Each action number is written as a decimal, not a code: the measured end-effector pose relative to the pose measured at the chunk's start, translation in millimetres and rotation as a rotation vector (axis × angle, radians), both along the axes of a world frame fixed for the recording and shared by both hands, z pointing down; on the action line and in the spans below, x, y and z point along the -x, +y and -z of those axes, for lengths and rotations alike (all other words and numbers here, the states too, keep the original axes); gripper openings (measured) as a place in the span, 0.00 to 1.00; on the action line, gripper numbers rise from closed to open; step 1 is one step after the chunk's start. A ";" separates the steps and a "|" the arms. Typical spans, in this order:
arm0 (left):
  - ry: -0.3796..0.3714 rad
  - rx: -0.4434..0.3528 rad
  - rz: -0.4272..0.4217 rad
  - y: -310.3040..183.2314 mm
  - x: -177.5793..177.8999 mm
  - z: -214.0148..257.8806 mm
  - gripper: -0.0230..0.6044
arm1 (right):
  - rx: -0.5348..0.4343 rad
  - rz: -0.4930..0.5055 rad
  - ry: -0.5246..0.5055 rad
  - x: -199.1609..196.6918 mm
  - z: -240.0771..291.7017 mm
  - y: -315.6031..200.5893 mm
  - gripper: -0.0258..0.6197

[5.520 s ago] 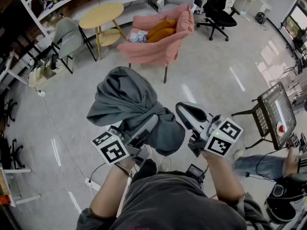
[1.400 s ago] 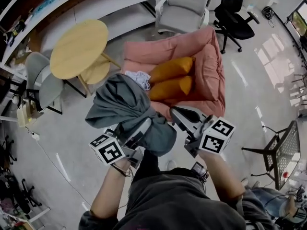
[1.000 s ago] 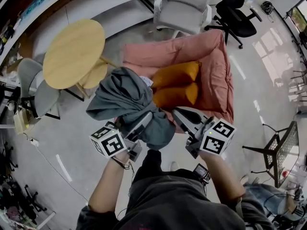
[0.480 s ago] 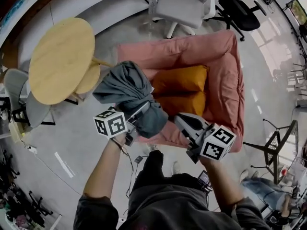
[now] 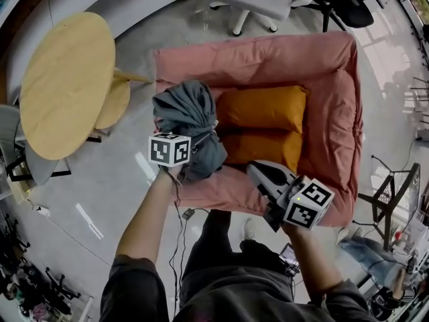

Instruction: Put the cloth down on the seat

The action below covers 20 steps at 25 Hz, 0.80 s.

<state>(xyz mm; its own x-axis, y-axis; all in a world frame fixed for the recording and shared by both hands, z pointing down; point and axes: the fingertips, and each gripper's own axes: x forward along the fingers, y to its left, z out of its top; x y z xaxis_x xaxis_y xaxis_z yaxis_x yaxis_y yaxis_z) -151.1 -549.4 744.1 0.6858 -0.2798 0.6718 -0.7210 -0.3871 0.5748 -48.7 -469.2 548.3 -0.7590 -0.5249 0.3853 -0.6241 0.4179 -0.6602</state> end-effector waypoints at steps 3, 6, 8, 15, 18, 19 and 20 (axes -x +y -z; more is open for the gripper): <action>-0.074 0.034 -0.038 -8.1 1.5 -39.1 0.54 | 0.021 -0.017 0.004 -0.9 -14.8 -6.1 0.06; -0.105 0.076 -0.066 -10.7 -0.6 -67.4 0.56 | 0.044 -0.021 0.015 -0.5 -29.2 -7.7 0.06; -0.108 0.097 -0.071 -11.0 -2.7 -77.4 0.62 | 0.058 -0.022 0.021 -0.1 -37.8 -8.3 0.06; -0.089 0.038 -0.057 -10.3 -4.2 -53.7 0.64 | 0.057 -0.003 -0.003 13.7 -36.3 -16.6 0.06; -0.090 0.014 -0.047 -4.1 -1.6 -34.9 0.64 | 0.040 0.015 -0.008 21.3 -24.6 -17.4 0.06; -0.085 0.008 -0.041 -2.6 -0.7 -27.4 0.64 | 0.032 0.020 -0.010 23.3 -19.1 -18.1 0.06; -0.076 0.003 -0.034 -0.9 0.0 -19.1 0.64 | 0.022 0.025 -0.011 24.9 -12.8 -19.1 0.06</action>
